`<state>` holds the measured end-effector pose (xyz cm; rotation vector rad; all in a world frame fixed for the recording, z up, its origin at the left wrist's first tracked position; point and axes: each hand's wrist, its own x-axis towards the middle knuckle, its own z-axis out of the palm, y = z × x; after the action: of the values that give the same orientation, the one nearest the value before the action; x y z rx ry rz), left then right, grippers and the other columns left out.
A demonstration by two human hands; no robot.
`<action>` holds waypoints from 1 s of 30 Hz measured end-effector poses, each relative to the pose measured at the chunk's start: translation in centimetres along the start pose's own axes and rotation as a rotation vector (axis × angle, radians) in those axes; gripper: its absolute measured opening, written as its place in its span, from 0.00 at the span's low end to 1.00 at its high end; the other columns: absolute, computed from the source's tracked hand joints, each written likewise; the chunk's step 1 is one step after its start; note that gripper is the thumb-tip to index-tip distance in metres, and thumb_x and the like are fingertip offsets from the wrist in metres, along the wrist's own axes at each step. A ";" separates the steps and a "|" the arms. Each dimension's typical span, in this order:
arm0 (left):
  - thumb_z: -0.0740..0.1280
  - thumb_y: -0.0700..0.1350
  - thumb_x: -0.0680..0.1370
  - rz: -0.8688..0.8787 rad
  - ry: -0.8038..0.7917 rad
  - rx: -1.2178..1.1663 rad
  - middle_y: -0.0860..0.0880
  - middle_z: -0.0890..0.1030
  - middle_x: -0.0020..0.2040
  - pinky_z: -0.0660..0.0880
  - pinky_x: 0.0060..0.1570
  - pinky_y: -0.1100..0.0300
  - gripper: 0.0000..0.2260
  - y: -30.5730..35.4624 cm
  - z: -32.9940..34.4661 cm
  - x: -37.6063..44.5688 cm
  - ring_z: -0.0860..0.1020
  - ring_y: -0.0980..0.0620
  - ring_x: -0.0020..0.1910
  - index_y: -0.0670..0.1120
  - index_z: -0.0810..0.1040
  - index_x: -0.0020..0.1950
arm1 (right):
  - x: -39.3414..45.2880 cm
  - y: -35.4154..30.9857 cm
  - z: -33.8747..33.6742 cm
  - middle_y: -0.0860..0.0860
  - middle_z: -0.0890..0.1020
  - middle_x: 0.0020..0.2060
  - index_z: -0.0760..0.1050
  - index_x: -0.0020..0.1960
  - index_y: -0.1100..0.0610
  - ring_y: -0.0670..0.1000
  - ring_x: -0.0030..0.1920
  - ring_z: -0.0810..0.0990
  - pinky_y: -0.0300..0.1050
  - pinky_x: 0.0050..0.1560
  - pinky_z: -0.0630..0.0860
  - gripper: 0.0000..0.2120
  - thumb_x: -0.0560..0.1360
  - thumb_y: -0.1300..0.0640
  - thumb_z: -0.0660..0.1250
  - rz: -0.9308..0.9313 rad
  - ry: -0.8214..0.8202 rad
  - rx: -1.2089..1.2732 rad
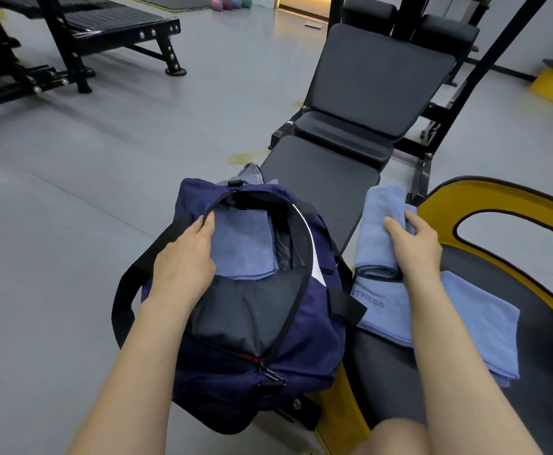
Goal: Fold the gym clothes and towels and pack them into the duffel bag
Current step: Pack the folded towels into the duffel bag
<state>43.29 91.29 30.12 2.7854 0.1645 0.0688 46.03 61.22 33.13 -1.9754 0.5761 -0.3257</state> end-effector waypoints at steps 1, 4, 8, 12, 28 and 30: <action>0.54 0.31 0.73 0.004 0.011 -0.021 0.54 0.60 0.76 0.68 0.42 0.55 0.35 -0.3 0.0 0.1 0.74 0.39 0.56 0.52 0.52 0.78 | -0.3 -0.9 0.0 0.49 0.76 0.57 0.75 0.64 0.50 0.51 0.54 0.74 0.46 0.52 0.71 0.16 0.77 0.52 0.65 -0.018 -0.002 0.034; 0.54 0.30 0.72 -0.012 0.019 -0.056 0.53 0.61 0.75 0.67 0.41 0.55 0.36 -0.8 -0.5 0.1 0.74 0.40 0.56 0.51 0.52 0.78 | -1.2 -3.3 0.5 0.49 0.77 0.62 0.74 0.67 0.51 0.51 0.59 0.77 0.51 0.60 0.75 0.20 0.75 0.51 0.68 -0.057 -0.018 0.116; 0.53 0.30 0.72 -0.045 0.022 -0.080 0.52 0.63 0.74 0.65 0.40 0.57 0.36 -1.1 -1.3 -0.1 0.74 0.41 0.55 0.51 0.52 0.78 | -2.5 -6.3 2.0 0.48 0.78 0.61 0.75 0.65 0.49 0.50 0.58 0.78 0.53 0.60 0.76 0.20 0.74 0.50 0.68 -0.135 -0.107 0.172; 0.53 0.31 0.73 -0.058 0.017 -0.144 0.54 0.62 0.74 0.66 0.43 0.58 0.36 -1.6 -1.6 0.0 0.73 0.43 0.60 0.54 0.52 0.78 | -4.4 -8.9 4.6 0.45 0.81 0.54 0.77 0.49 0.37 0.50 0.55 0.80 0.55 0.57 0.78 0.11 0.71 0.51 0.67 -0.188 -0.259 0.191; 0.53 0.32 0.74 -0.042 -0.038 -0.232 0.57 0.60 0.75 0.69 0.42 0.57 0.35 -1.6 -2.1 -0.6 0.74 0.44 0.53 0.55 0.50 0.78 | -8.1 -6.2 13.7 0.57 0.77 0.49 0.77 0.55 0.58 0.58 0.43 0.75 0.46 0.37 0.69 0.12 0.74 0.59 0.60 -0.339 -0.573 -0.558; 0.53 0.32 0.74 -0.047 -0.047 -0.233 0.57 0.59 0.76 0.70 0.42 0.56 0.35 -1.4 -2.1 -0.5 0.75 0.44 0.52 0.55 0.50 0.78 | -7.5 -5.8 14.4 0.57 0.75 0.43 0.74 0.45 0.59 0.58 0.38 0.70 0.46 0.32 0.65 0.06 0.74 0.59 0.59 -0.349 -0.526 -0.568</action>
<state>42.47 93.26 31.61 2.5469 0.1963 0.0105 47.76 78.37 31.87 -2.5834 -0.0340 0.1790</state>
